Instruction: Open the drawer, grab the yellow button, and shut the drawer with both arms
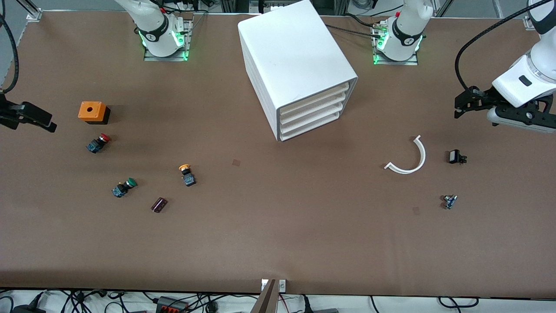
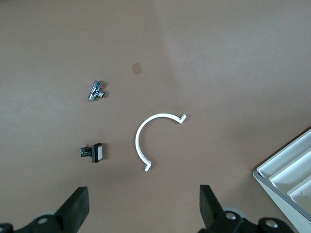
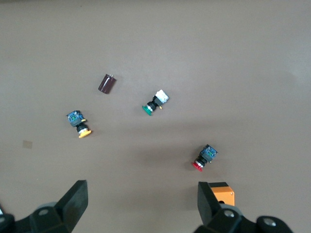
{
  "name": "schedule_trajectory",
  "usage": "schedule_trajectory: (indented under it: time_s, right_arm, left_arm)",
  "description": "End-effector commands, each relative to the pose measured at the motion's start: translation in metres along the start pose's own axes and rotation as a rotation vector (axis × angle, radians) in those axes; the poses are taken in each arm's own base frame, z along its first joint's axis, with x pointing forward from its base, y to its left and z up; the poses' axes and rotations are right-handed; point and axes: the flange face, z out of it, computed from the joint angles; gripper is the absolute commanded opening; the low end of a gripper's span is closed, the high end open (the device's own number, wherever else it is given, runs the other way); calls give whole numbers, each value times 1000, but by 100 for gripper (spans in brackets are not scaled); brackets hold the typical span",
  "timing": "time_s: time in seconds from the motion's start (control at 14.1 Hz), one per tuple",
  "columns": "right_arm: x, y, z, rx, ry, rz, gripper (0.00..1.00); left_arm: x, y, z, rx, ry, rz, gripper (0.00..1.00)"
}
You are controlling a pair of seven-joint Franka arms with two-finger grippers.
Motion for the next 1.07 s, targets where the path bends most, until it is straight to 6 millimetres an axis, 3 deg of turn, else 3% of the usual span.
schedule_trajectory:
  time_s: [0.0,1.0]
  right_arm:
    - [-13,-2,3,-11,3,-7,100]
    - [-22,1,-7,-32,-28,-16,100]
  left_arm:
    - [0,0,-7,14,-4,-4,100]
    - [0,6,-8,13,-13,2,100]
